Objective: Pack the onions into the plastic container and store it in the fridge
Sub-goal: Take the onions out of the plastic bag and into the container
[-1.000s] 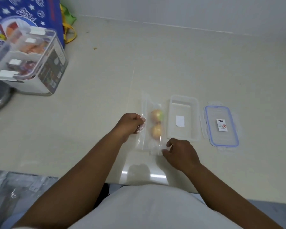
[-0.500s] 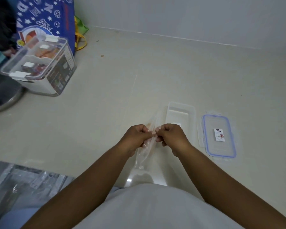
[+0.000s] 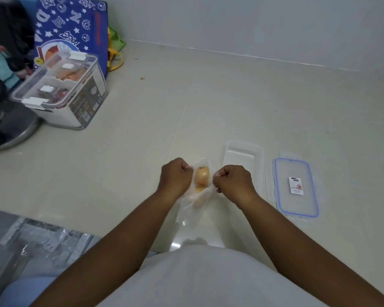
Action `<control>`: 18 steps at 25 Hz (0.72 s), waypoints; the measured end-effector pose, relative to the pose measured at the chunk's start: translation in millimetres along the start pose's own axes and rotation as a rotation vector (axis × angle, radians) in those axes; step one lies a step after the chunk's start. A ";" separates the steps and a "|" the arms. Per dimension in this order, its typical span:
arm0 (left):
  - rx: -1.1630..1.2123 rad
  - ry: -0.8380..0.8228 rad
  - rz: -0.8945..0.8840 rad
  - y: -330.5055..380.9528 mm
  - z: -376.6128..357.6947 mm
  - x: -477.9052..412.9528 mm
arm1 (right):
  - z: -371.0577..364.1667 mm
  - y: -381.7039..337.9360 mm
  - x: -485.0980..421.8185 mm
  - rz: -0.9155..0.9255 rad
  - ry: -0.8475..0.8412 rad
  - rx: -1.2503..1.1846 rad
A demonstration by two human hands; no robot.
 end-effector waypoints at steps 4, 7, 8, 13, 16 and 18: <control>-0.033 0.091 0.071 -19.4 30.8 -10.6 | 24.1 11.2 -7.7 0.008 0.096 0.073; -0.070 0.068 0.086 -26.5 39.7 -5.3 | 37.1 15.5 -10.8 0.021 0.153 0.124; -0.072 0.054 0.082 -25.3 39.1 -2.4 | 37.9 14.2 -10.4 0.040 0.163 0.134; -0.052 -0.050 0.007 -10.6 29.4 7.1 | 18.7 -1.7 -3.8 0.224 0.150 0.236; 0.015 -0.076 0.010 -8.1 28.9 9.1 | 9.5 -14.9 3.4 0.614 0.268 0.394; 0.034 -0.076 0.011 -8.0 30.0 10.0 | -1.2 -22.4 3.3 0.884 0.213 0.578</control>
Point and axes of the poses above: each hand's wrist, its own x-axis away from the middle knuckle, its own z-axis out of the back of the hand, y = z × x, the point moved 1 cm from there along -x, towards the middle knuckle, and after that the axes turned 15 degrees about -z, right-handed, at the moved point
